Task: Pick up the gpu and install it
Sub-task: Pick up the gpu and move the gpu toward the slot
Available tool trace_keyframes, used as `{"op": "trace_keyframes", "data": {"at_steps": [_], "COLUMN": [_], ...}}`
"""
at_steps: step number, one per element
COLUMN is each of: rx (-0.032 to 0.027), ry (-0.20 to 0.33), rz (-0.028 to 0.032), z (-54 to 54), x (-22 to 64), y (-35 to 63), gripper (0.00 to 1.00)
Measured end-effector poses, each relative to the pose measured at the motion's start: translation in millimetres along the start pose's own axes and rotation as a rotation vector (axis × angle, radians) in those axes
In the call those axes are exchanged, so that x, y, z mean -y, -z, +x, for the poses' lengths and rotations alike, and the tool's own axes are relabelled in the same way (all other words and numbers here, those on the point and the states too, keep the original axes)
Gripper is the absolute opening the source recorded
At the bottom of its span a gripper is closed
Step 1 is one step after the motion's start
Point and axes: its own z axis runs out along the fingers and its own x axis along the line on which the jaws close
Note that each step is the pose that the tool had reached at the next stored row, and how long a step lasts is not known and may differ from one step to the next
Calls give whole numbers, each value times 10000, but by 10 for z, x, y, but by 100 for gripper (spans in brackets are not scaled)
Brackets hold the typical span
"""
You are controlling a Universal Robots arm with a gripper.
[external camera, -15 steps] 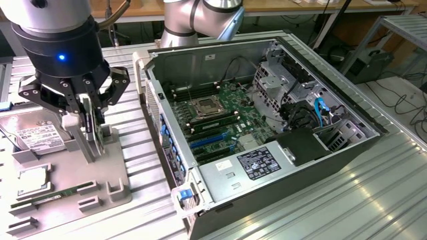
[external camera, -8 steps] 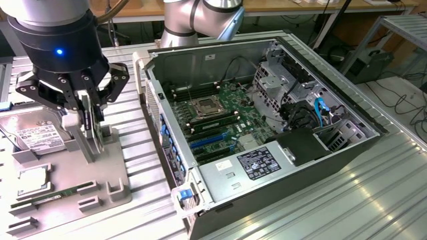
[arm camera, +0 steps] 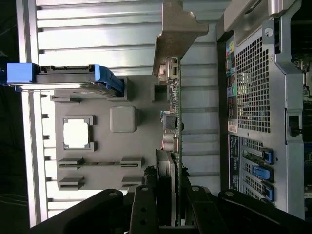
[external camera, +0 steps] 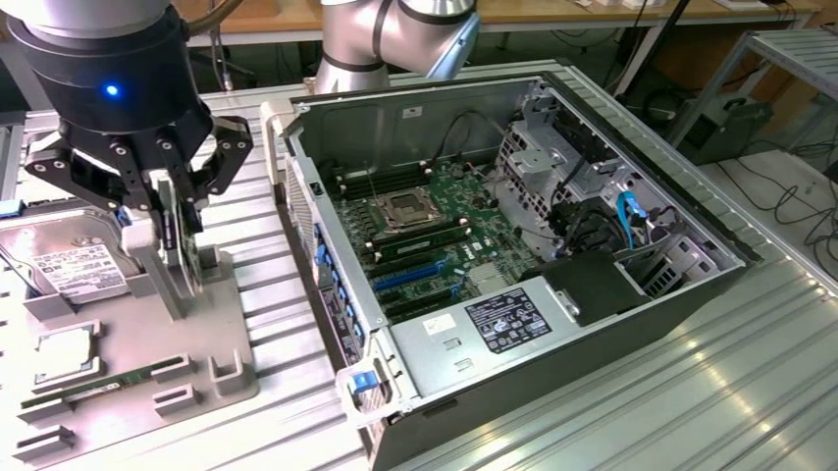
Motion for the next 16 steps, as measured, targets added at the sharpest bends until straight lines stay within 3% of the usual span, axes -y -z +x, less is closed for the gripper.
{"op": "trace_keyframes", "data": {"at_steps": [11, 13, 16], "rx": [-9, -13, -15], "ry": [207, 256, 268], "rz": [-35, -82, -132], "z": [1, 1, 3], "x": [-5, -5, -12], "y": [117, 133, 275], "gripper": [28, 28, 28]}}
